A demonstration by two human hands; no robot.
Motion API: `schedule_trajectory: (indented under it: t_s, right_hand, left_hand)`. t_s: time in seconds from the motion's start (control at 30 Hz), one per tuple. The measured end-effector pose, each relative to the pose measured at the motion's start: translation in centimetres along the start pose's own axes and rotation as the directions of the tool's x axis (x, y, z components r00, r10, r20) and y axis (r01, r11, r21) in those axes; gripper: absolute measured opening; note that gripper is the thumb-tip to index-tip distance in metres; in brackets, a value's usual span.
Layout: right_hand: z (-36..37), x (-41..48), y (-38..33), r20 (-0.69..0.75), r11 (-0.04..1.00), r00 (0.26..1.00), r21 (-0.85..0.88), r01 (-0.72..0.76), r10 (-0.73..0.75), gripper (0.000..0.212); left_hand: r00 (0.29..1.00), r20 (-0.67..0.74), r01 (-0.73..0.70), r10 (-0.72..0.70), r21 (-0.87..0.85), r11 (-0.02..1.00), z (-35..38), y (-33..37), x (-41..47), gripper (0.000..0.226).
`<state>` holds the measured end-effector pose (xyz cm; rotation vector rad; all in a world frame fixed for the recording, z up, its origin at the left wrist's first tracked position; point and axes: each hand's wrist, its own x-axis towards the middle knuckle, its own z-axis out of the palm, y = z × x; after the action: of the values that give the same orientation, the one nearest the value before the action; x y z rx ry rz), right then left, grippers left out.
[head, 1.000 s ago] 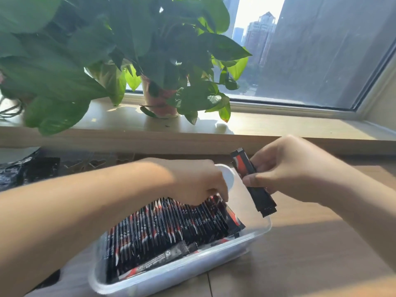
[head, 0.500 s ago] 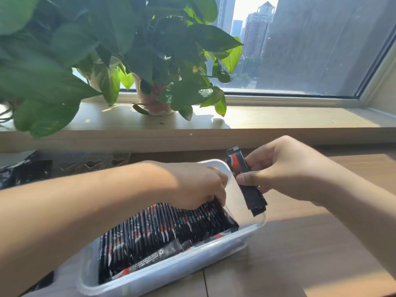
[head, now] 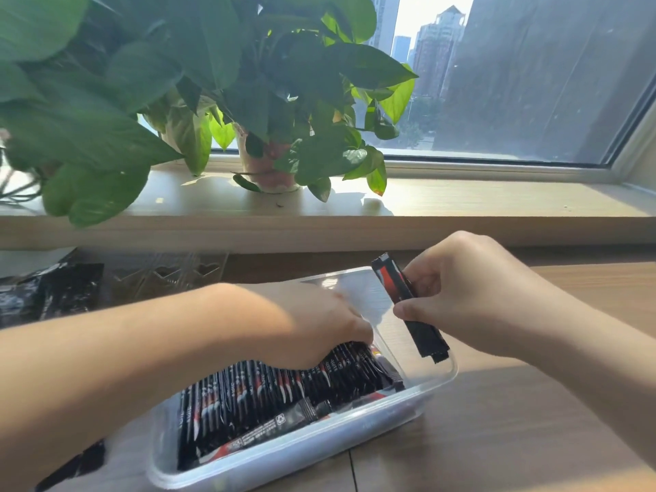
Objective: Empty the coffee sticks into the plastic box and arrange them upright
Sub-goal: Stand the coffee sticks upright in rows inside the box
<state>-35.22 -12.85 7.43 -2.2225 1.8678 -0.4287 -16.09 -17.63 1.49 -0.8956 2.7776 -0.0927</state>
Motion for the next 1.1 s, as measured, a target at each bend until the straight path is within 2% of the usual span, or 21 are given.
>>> schedule_trajectory:
  t_s: [0.13,0.23,0.33,0.47,0.53,0.63,0.7,0.73,0.8,0.87,0.93,1.1]
  right_hand:
    - [0.3,0.7,-2.1,0.078,0.963,0.997,-0.267,0.038,-0.018,0.028]
    - [1.0,1.3,-3.1,0.120,0.919,0.993,-0.388,0.067,-0.021,0.039]
    - [1.9,2.4,-3.9,0.141,0.882,0.990,-0.463,0.087,-0.024,0.043]
    - [2.5,4.0,-5.2,0.291,0.828,0.952,-0.554,0.089,0.093,0.036]
    - [2.7,4.4,-5.7,0.333,0.796,0.934,-0.597,0.102,0.129,0.030]
    - [3.0,4.7,-5.5,0.350,0.788,0.926,-0.606,0.109,0.141,0.031]
    - [3.2,4.7,-5.1,0.369,0.809,0.919,-0.577,0.111,0.137,0.028]
    - [3.1,4.7,-4.9,0.388,0.825,0.910,-0.556,0.103,0.148,0.033]
    - [2.6,4.7,-4.5,0.431,0.848,0.886,-0.522,0.090,0.172,0.044]
    - [2.0,4.8,-4.1,0.463,0.865,0.870,-0.494,0.093,0.170,0.052]
    - [1.6,4.8,-3.7,0.472,0.886,0.870,-0.452,0.102,0.141,0.058]
    - [2.0,5.0,-3.4,0.467,0.895,0.873,-0.438,0.089,0.142,0.050]
  left_hand:
    - [0.998,-0.044,-0.035,0.033,-0.048,0.998,1.0,0.0,0.0,0.071]
    - [0.997,-0.065,-0.045,0.042,-0.049,0.998,1.1,-0.3,0.1,0.071]
    - [0.992,-0.108,-0.076,0.069,-0.061,0.995,1.6,-0.6,0.2,0.061]
    - [0.976,-0.197,0.084,-0.093,-0.050,0.995,2.8,0.1,0.2,0.052]
    - [0.964,-0.226,0.127,-0.136,-0.055,0.990,2.8,0.2,-0.1,0.056]
    - [0.970,-0.187,0.151,-0.156,-0.038,0.988,2.6,0.7,-0.6,0.060]
    - [0.950,-0.201,0.218,-0.238,-0.113,0.969,2.5,1.0,-0.6,0.048]
    - [0.948,-0.205,0.220,-0.243,-0.127,0.967,2.4,1.0,-0.6,0.043]
    - [0.966,-0.180,0.166,-0.183,-0.104,0.981,2.1,0.8,-0.6,0.047]
    - [0.987,-0.088,0.130,-0.135,-0.060,0.990,1.4,0.9,-1.1,0.055]
    - [0.990,-0.049,0.127,-0.131,-0.074,0.989,0.8,0.9,-1.3,0.055]
    - [0.998,-0.010,0.064,-0.065,-0.106,0.992,0.9,0.6,-0.9,0.057]
